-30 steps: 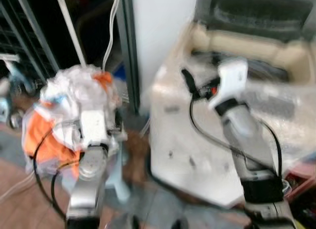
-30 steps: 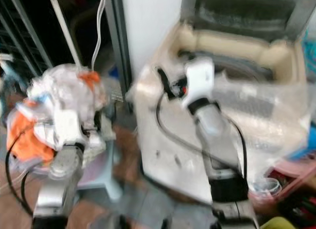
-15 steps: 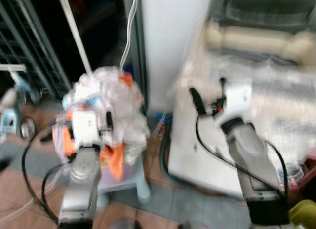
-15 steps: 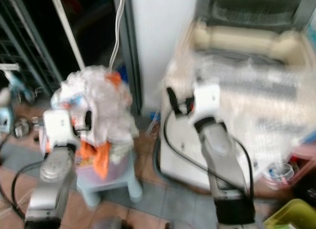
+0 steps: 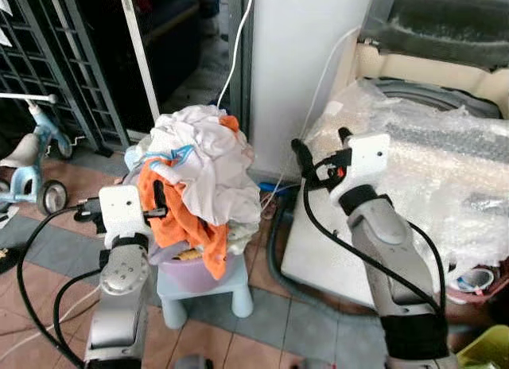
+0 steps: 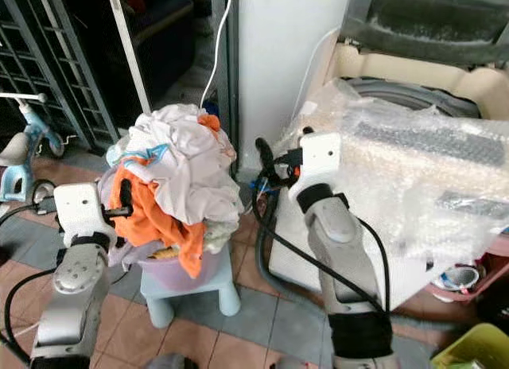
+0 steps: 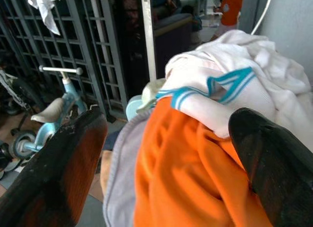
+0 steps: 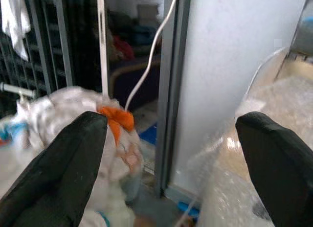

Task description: Clothes washing

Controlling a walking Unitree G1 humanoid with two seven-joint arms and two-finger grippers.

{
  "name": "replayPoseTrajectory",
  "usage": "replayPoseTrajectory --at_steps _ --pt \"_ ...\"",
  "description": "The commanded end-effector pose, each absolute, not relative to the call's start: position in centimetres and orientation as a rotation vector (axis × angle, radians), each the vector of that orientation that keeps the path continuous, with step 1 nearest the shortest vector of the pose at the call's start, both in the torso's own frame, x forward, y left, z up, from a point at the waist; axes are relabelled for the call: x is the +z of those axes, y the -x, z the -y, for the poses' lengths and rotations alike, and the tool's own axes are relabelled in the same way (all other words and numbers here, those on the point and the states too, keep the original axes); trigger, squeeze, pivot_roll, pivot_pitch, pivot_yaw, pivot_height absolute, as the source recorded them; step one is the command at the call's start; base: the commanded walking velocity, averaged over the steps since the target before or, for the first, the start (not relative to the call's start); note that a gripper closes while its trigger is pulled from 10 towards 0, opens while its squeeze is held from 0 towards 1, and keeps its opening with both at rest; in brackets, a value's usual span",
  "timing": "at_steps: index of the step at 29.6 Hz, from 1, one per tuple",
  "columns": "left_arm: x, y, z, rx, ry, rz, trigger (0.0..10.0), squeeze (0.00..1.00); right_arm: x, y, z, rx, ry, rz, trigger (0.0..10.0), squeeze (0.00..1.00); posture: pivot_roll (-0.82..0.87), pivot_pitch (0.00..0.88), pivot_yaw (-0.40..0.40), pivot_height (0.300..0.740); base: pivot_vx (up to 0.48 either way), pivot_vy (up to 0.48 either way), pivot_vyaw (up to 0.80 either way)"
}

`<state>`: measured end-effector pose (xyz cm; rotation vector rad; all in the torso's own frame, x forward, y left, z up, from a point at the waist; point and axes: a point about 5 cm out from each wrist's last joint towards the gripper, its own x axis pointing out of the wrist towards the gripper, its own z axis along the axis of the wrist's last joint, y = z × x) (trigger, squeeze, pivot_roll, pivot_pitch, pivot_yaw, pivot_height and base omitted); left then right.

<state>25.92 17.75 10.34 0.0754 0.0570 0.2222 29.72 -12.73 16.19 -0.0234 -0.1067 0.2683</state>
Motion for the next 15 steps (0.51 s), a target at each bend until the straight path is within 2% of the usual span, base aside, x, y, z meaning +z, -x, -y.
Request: replayPoseTrajectory --at_steps 1,3,4,15 --pt "10.48 -25.94 -17.93 0.231 -0.089 -0.052 10.0 0.0 16.21 -29.68 12.64 0.337 -0.019 0.086 10.0 0.0 -0.04 0.0 0.005 0.74 0.0 0.0 0.0" --pt "10.44 -25.93 -17.88 0.231 -0.083 -0.057 10.0 0.0 16.34 -29.54 12.53 0.37 -0.017 0.101 10.0 0.0 -0.04 0.0 0.004 0.74 0.0 0.0 0.2" --pt "10.41 -25.93 -17.85 0.23 -0.081 -0.059 10.0 0.0 16.42 -29.51 12.34 0.38 0.042 0.119 10.0 0.0 -0.04 0.0 0.003 0.74 0.0 0.0 0.76" --pt "10.39 -25.87 -17.82 0.231 -0.066 -0.063 10.0 0.0 16.13 -29.82 11.85 0.413 0.035 0.095 10.0 0.0 -0.04 0.0 0.002 0.74 0.0 0.0 0.76"
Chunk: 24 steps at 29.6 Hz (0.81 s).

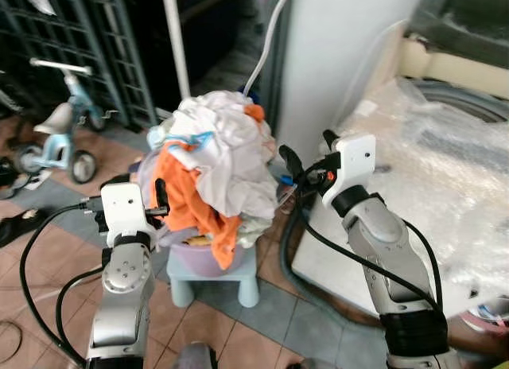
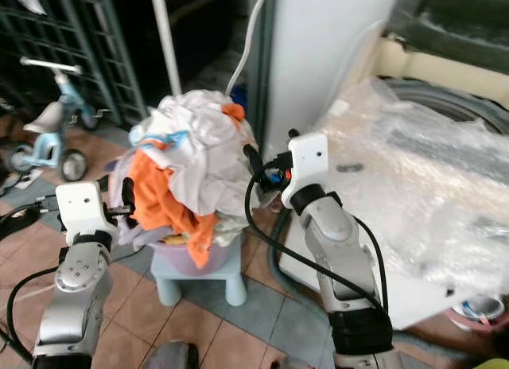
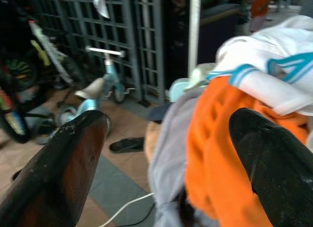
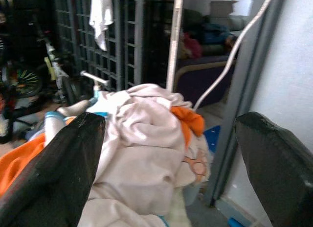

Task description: Clothes washing

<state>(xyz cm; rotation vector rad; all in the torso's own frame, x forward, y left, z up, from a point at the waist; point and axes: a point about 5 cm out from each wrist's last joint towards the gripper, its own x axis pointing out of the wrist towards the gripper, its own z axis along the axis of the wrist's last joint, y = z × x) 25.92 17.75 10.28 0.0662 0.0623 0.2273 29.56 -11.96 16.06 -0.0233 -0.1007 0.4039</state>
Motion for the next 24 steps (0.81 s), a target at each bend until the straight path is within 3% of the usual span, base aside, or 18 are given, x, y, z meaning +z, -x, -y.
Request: replayPoseTrajectory --at_steps 1,8,12,20,24 --pt "10.4 -25.9 -17.8 0.23 -0.066 -0.063 10.0 0.0 16.1 -29.8 11.8 0.418 0.036 0.091 10.0 0.0 -0.04 0.0 0.002 0.74 0.0 0.0 0.76" --pt "10.3 -25.8 -17.8 0.228 -0.063 -0.07 10.0 0.0 15.5 -29.6 11.5 0.443 0.077 0.072 10.0 0.0 -0.04 0.0 0.005 0.74 0.034 0.0 0.68" --pt "10.3 -25.8 -17.8 0.223 -0.061 -0.072 10.0 0.0 15.3 -29.5 11.4 0.455 0.079 0.061 10.0 0.0 -0.04 0.0 0.006 0.74 0.12 0.0 0.22" --pt "10.3 -25.9 -17.6 0.215 -0.056 -0.07 10.0 0.0 14.5 -29.2 10.7 0.546 0.126 0.022 10.0 0.0 -0.04 0.0 0.001 0.74 0.338 0.0 0.0" --pt "10.2 -25.9 -17.6 0.217 -0.057 -0.072 10.0 0.0 14.5 -29.0 10.4 0.577 0.181 0.041 10.0 0.0 -0.04 0.0 -0.002 0.74 0.424 0.0 0.8"
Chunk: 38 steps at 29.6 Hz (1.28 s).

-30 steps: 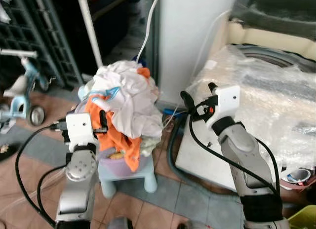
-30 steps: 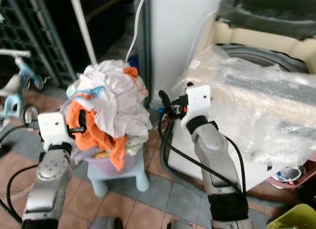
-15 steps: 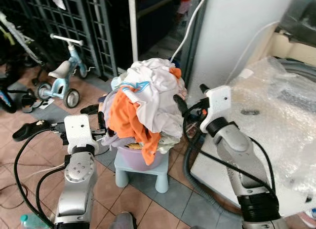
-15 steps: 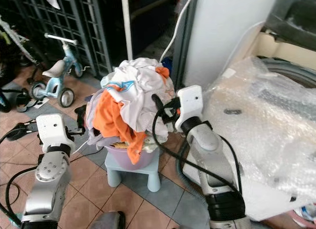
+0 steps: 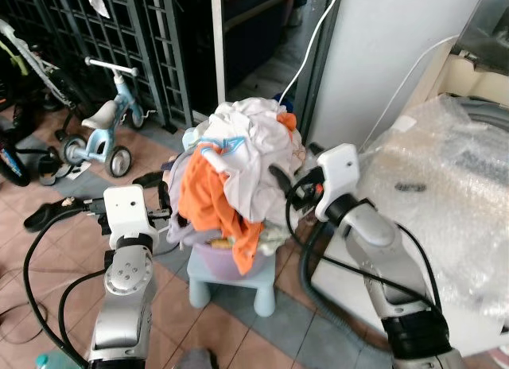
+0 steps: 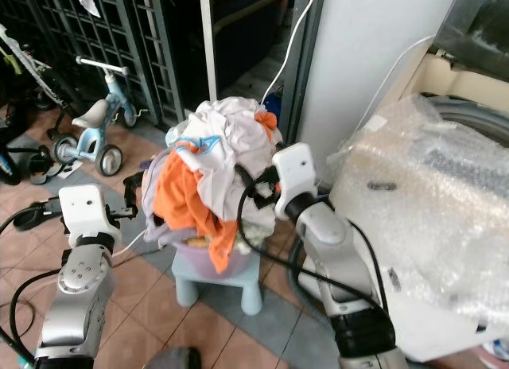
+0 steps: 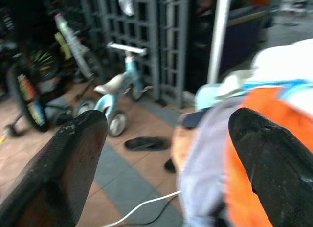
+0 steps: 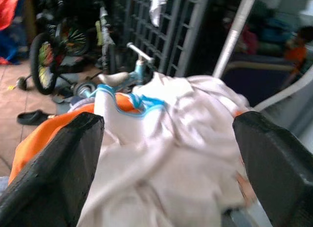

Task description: Clothes washing

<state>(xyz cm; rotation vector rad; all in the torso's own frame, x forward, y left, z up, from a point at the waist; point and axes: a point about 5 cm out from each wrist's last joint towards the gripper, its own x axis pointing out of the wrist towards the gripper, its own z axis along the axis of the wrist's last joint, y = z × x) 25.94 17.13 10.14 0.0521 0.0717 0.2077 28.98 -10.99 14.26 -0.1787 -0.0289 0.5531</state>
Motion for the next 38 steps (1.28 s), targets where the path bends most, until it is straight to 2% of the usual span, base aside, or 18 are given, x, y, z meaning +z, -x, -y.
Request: replayPoseTrajectory --at_steps 1,11,19,28,29,30,31,32,34,35,36,38 --pt "10.2 -25.9 -17.6 0.218 -0.058 -0.073 10.0 0.0 14.4 -29.1 10.4 0.571 0.17 0.035 10.0 0.0 -0.04 0.0 -0.002 0.74 0.398 0.0 0.79" --pt "10.1 -25.9 -17.6 0.217 -0.062 -0.079 10.0 0.0 14.1 -29.4 10.6 0.548 0.185 0.012 10.0 0.0 -0.04 0.0 -0.003 0.74 0.37 0.0 0.1" --pt "10.1 -26.0 -17.6 0.225 -0.061 -0.086 10.0 0.0 12.7 -29.8 11.0 0.519 0.215 -0.079 10.0 0.0 -0.03 0.0 -0.007 0.74 0.0 0.0 0.0" --pt "10.3 -25.5 -17.6 0.239 -0.075 -0.09 10.0 0.0 11.2 -31.6 9.3 0.509 0.213 -0.177 10.0 0.0 0.01 0.0 -0.024 0.74 0.0 0.0 0.0" --pt "10.3 -25.3 -17.7 0.241 -0.078 -0.093 10.0 0.0 11.0 -31.8 9.0 0.504 0.194 -0.194 8.3 0.0 0.02 0.0 -0.03 0.74 0.0 0.0 0.0" --pt "10.3 -25.1 -17.7 0.242 -0.08 -0.096 10.0 0.0 10.8 -31.9 8.7 0.497 0.181 -0.209 8.3 0.0 0.03 0.0 -0.034 0.74 0.0 0.0 0.0" --pt "10.2 -24.8 -17.8 0.244 -0.084 -0.102 10.0 0.0 10.5 -32.2 8.5 0.479 0.173 -0.229 4.7 0.0 0.04 0.0 -0.038 0.74 0.0 0.0 0.0" --pt "10.2 -24.6 -17.9 0.247 -0.088 -0.107 10.0 0.0 10.3 -32.3 8.3 0.466 0.167 -0.245 4.4 0.0 0.04 0.0 -0.041 0.74 0.0 0.0 0.0" --pt "10.1 -24.0 -18.1 0.255 -0.098 -0.12 10.0 0.0 9.7 -32.9 7.6 0.424 0.146 -0.281 1.0 0.0 0.06 0.0 -0.053 0.74 0.0 0.0 0.0" --pt "10.0 -23.8 -18.1 0.257 -0.1 -0.122 10.0 0.0 9.6 -33.0 7.5 0.409 0.142 -0.29 1.0 0.0 0.07 0.0 -0.056 0.74 0.0 0.0 0.0" --pt "10.0 -23.6 -18.2 0.26 -0.102 -0.125 10.0 0.0 9.4 -33.2 7.5 0.382 0.137 -0.299 0.0 0.0 0.08 0.0 -0.062 0.74 0.0 0.0 0.0" --pt "10.0 -23.1 -18.3 0.268 -0.106 -0.133 10.0 0.0 9.1 -33.7 7.7 0.31 0.111 -0.324 0.0 0.0 0.09 0.005 -0.067 0.74 0.0 0.0 0.0"
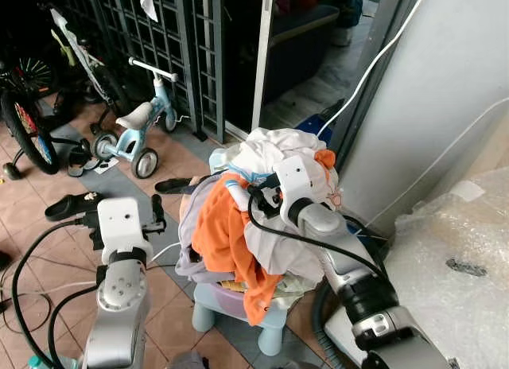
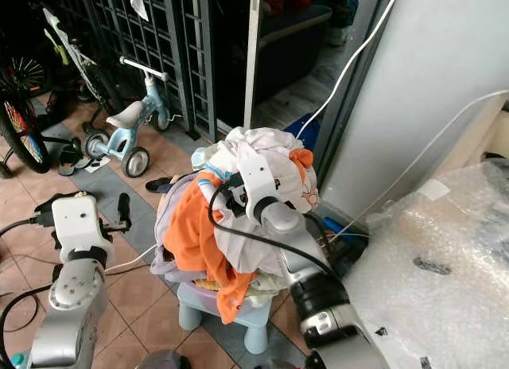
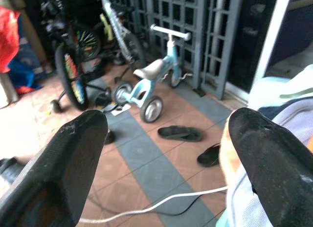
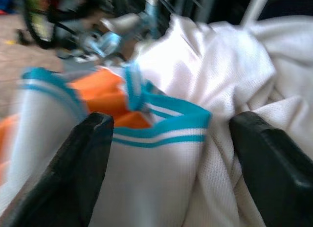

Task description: Clothes washing

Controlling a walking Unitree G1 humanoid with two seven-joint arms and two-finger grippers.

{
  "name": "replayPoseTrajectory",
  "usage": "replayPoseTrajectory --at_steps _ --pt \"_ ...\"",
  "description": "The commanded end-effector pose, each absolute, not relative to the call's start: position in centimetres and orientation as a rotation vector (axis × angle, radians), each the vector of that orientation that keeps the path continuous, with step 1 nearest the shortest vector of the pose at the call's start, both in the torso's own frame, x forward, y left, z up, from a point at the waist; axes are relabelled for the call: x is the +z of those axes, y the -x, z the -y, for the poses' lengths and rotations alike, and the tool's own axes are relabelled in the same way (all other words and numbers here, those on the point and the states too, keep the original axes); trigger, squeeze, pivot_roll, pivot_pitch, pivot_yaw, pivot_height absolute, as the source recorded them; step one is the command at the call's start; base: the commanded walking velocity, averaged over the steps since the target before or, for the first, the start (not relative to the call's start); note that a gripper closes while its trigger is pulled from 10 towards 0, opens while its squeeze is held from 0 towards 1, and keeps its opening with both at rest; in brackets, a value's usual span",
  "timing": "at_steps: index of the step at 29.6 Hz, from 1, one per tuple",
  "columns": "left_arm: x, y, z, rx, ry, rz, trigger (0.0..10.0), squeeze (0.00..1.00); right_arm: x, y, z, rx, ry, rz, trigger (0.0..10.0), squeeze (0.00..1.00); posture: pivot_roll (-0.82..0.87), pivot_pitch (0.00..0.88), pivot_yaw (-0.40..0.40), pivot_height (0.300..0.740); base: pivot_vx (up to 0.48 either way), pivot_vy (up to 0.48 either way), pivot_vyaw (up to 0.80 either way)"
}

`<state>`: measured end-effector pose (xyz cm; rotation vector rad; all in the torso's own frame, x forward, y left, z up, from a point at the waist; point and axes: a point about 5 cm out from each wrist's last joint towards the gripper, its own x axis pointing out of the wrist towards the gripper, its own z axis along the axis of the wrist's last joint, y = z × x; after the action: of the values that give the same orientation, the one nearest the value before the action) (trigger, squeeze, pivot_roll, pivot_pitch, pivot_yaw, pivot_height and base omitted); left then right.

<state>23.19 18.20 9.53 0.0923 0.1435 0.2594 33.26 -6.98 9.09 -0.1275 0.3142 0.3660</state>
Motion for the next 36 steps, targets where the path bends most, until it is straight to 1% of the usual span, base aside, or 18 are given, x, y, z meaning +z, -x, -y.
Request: replayPoseTrajectory --at_steps 1,3,9,11,14,20,22,28,31,34,36 --pt "9.9 -23.0 -18.3 0.27 -0.109 -0.136 10.0 0.0 9.0 -33.8 7.8 0.288 0.104 -0.332 0.0 0.0 0.09 0.005 -0.067 0.74 0.0 0.0 0.0" --pt "9.9 -22.6 -18.5 0.276 -0.114 -0.145 10.0 0.0 8.4 -34.1 8.2 0.228 0.086 -0.369 0.0 0.0 0.09 0.013 -0.072 0.74 0.0 0.0 0.0" --pt "9.9 -22.5 -18.4 0.274 -0.117 -0.159 10.0 0.0 7.5 -33.9 8.7 0.206 0.037 -0.415 0.0 0.0 0.08 0.013 -0.069 0.74 0.0 0.0 0.0" --pt "9.8 -22.6 -18.3 0.266 -0.117 -0.164 10.0 0.0 7.2 -33.7 8.8 0.203 -0.005 -0.432 0.0 0.0 0.07 0.012 -0.067 0.74 0.0 0.0 0.0" --pt "9.9 -22.8 -18.3 0.261 -0.119 -0.164 10.0 0.0 7.1 -33.5 8.5 0.22 -0.058 -0.428 0.0 0.0 0.07 0.007 -0.058 0.74 0.0 0.0 0.0" --pt "9.8 -23.0 -18.3 0.258 -0.11 -0.177 10.0 0.0 6.9 -33.2 8.2 0.244 -0.095 -0.431 0.0 0.0 0.06 0.0 -0.053 0.74 0.0 0.0 0.0" --pt "9.5 -22.9 -18.2 0.263 -0.075 -0.204 10.0 0.0 7.2 -33.0 7.7 0.302 -0.112 -0.41 0.0 0.0 0.05 0.0 -0.053 0.74 0.0 0.0 0.0" --pt "9.5 -23.2 -18.1 0.255 -0.089 -0.194 10.0 0.0 7.2 -32.9 7.6 0.325 -0.145 -0.421 0.0 0.0 0.05 0.0 -0.049 0.74 0.0 0.0 0.0" --pt "9.4 -23.5 -18.2 0.256 -0.105 -0.183 10.0 0.0 8.6 -33.0 7.2 0.364 -0.272 -0.354 0.0 0.0 0.04 0.0 -0.041 0.74 0.0 0.0 0.0" --pt "9.6 -24.0 -18.0 0.244 -0.103 -0.172 10.0 0.0 12.6 -32.9 7.3 0.471 -0.52 -0.191 0.0 0.0 0.03 0.0 -0.031 0.74 0.0 0.0 0.0" --pt "9.7 -24.3 -17.8 0.234 -0.097 -0.159 10.0 0.0 13.7 -32.5 7.5 0.516 -0.569 -0.149 0.0 0.0 0.02 0.0 -0.028 0.74 0.0 0.0 0.0"
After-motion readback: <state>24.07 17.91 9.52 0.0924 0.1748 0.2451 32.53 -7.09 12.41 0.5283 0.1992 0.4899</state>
